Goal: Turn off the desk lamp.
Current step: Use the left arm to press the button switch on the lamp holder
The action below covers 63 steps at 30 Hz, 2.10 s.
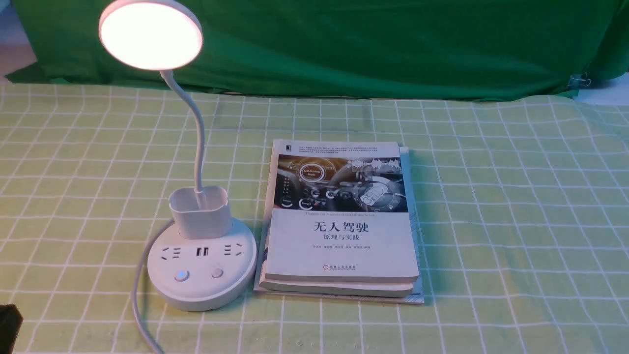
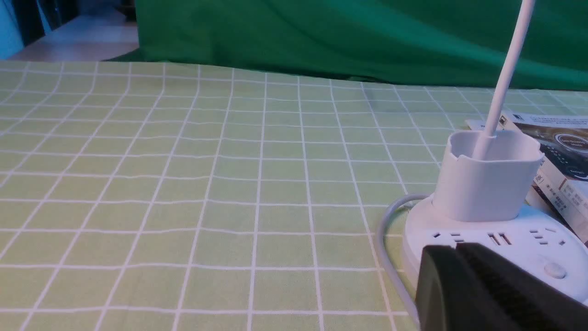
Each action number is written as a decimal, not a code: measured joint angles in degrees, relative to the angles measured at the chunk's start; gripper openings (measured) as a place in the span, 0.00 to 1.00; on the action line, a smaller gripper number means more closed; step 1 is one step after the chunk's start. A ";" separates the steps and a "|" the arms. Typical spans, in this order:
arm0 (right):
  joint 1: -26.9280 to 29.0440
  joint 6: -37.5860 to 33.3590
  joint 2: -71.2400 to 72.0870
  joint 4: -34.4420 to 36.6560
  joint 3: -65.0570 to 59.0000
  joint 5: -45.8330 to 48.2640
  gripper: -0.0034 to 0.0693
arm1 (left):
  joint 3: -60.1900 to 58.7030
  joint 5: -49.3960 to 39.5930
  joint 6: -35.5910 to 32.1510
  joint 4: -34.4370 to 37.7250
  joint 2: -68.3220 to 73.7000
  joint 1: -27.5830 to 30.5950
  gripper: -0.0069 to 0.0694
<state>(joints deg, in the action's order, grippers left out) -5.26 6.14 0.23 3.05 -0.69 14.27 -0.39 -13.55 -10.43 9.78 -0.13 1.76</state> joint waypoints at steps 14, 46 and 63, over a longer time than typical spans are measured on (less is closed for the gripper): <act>0.00 0.08 0.00 0.00 0.00 0.03 0.38 | 0.00 0.00 0.00 -1.27 0.00 0.00 0.09; 0.00 0.07 0.00 0.00 0.00 -0.06 0.38 | 39.20 -36.69 1.28 8.49 48.96 -4.68 0.09; 0.00 0.10 0.00 0.00 0.00 -0.01 0.38 | 59.69 -36.83 4.98 -0.28 91.92 -21.96 0.09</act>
<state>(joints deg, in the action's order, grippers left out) -5.26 6.24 0.23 3.05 -0.69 14.26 59.30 -50.38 -5.45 9.50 91.79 -20.21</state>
